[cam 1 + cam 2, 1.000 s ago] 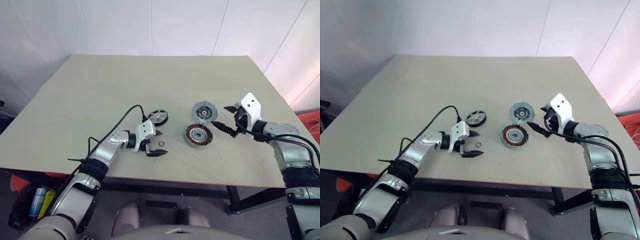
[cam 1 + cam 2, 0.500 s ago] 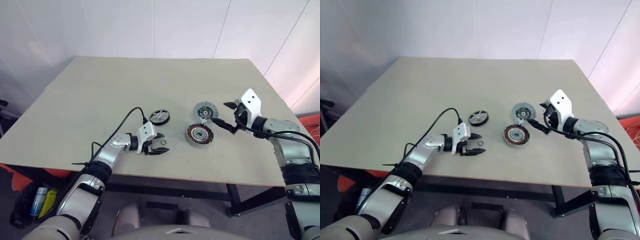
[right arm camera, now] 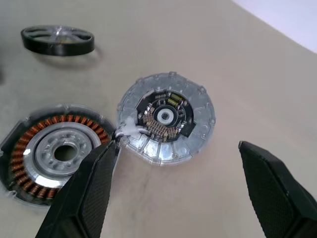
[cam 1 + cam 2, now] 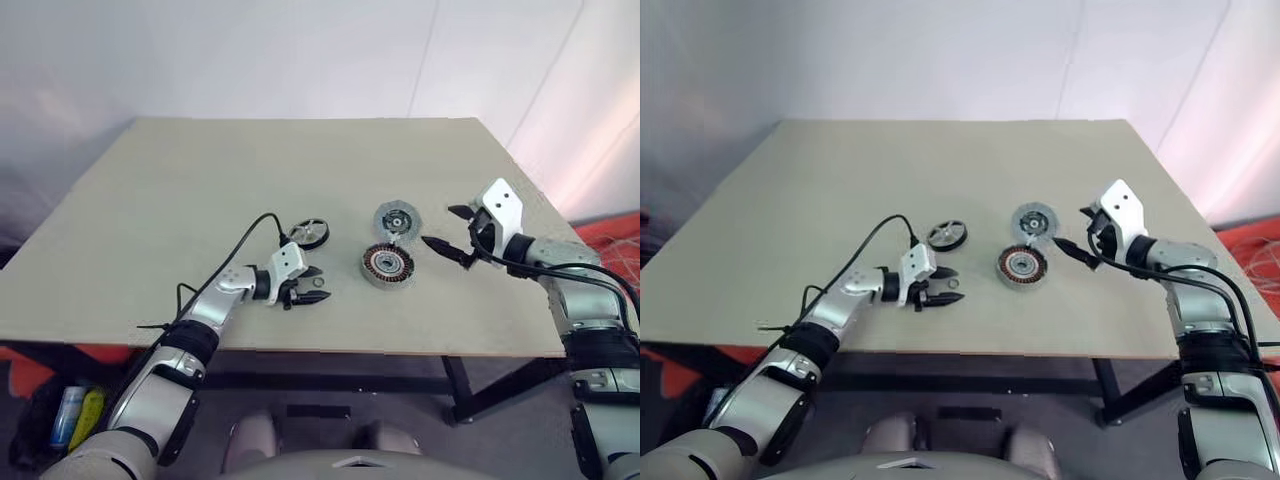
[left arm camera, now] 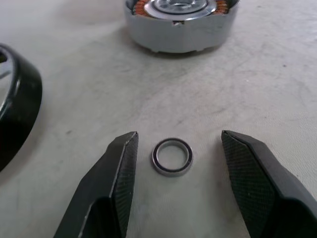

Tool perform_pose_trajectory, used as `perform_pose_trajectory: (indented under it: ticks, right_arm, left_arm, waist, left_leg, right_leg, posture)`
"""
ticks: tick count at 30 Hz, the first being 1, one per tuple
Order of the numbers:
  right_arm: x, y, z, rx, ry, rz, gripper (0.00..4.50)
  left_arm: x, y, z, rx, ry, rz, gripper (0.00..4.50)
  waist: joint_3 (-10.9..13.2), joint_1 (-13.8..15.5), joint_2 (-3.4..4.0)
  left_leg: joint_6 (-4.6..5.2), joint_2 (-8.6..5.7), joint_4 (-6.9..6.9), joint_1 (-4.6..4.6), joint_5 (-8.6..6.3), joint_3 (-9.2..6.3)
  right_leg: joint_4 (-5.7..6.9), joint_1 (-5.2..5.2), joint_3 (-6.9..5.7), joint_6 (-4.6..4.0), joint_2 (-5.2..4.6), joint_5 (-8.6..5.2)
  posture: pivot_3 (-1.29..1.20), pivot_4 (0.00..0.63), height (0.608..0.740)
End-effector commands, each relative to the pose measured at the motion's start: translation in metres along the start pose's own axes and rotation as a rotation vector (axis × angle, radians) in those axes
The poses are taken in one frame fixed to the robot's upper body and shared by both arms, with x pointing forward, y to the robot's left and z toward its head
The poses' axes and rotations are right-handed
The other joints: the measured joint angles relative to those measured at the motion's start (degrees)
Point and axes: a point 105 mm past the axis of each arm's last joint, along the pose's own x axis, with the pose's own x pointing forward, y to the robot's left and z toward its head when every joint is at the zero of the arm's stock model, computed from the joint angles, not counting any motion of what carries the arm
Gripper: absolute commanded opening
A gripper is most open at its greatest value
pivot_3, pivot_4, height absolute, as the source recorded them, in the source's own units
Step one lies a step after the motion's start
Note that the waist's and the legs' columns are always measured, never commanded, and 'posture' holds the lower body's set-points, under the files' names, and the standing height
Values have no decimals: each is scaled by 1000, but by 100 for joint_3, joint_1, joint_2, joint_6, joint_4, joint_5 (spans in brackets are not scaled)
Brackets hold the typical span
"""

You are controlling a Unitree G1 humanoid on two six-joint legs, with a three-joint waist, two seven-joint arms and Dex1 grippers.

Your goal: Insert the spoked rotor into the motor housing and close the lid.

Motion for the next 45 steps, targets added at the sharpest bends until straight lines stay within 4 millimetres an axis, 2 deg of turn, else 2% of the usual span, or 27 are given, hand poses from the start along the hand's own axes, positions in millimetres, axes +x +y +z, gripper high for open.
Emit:
perform_pose_trajectory:
  ticks: [1,2,3,4,6,10,15,18,20,30,34,41,43,45]
  right_arm:
    - [-2,-5,14,-32,-42,-14,4500]
    - [-2,-5,13,-32,-42,-13,4500]
    - [-2,-5,14,-32,-41,-13,4500]
    - [-2,-5,14,-32,-41,-12,4500]
    - [-2,-6,14,-33,-40,-11,4500]
    - [-3,-5,13,-33,-37,-8,4500]
    - [-3,-5,13,-32,-35,-7,4500]
    - [-3,-6,13,-32,-35,-8,4500]
    - [-3,-6,13,-32,-36,-9,4500]
    - [-3,-5,13,-34,-38,-9,4500]
    - [-3,-5,12,-35,-36,-8,4500]
    - [0,-3,11,-34,-33,-2,4500]
    - [1,-2,11,-34,-33,-1,4500]
    - [2,-2,11,-34,-33,-1,4500]
  left_arm:
    - [-7,16,-10,-20,50,105,2796]
    - [-7,17,-10,-22,48,112,2796]
    - [-7,17,-10,-23,48,115,2796]
    - [-7,17,-10,-23,48,118,2796]
    - [-7,18,-10,-24,47,126,2796]
    - [-8,23,-10,-35,40,163,2796]
    - [-8,26,-9,-49,33,183,2796]
    - [-7,26,-8,-52,35,183,2242]
    - [-8,26,-8,-47,39,180,1698]
    - [-9,27,-2,6,49,182,1698]
    - [-11,34,15,3,17,201,1698]
    - [-20,44,78,-39,-167,183,1698]
    - [-23,43,93,-69,-221,157,1698]
    - [-23,41,100,-90,-245,133,1698]
  waist:
    - [-69,168,118]
    - [-78,192,131]
    - [-78,203,132]
    - [-79,208,133]
    - [-87,207,145]
    - [-84,177,141]
    - [-77,87,128]
    - [-76,52,128]
    - [-74,43,125]
    - [-74,45,123]
    - [-74,43,123]
    - [-72,60,121]
    - [-72,65,121]
    - [-72,65,121]
  left_leg:
    - [-12,-10,-20,-7,12,-174]
    - [-58,9,-49,-17,103,-181]
    - [-41,36,-49,-19,149,-167]
    - [-47,60,-37,-59,153,-174]
    - [-54,102,-31,-85,156,-177]
    - [-56,141,-43,-93,158,-172]
    - [-51,139,-42,-89,160,-165]
    - [-51,140,-59,-90,160,-162]
    - [-51,140,-58,-90,160,-160]
    - [-45,142,-58,-95,163,-157]
    - [-37,144,-58,-106,163,-157]
    - [21,139,-51,-181,152,-155]
    - [43,136,-37,-208,139,-153]
    - [60,130,-29,-216,128,-146]
  right_leg:
    - [6,-6,-8,-7,46,6]
    - [6,-15,-10,-20,72,15]
    - [8,-36,-4,-45,105,55]
    - [-2,-55,-4,-106,138,110]
    - [-46,-53,-26,-129,169,142]
    - [-177,-22,-64,-81,190,188]
    - [-235,2,-62,-66,184,204]
    - [-283,8,-64,-66,185,239]
    - [-292,7,-64,-65,184,244]
    - [-293,2,-64,-75,184,266]
    - [-289,-10,-65,-106,185,288]
    - [-276,-74,-68,-123,185,297]
    - [-277,-89,-68,-125,182,297]
    - [-277,-92,-68,-125,172,297]
  posture:
    - [0,0,740]
    - [0,0,740]
    - [0,0,740]
    - [0,0,740]
    - [0,0,740]
    - [0,0,740]
    - [0,0,740]
    - [0,0,740]
    - [0,0,740]
    - [0,0,740]
    - [0,0,740]
    - [0,0,740]
    - [0,0,740]
    - [0,0,740]
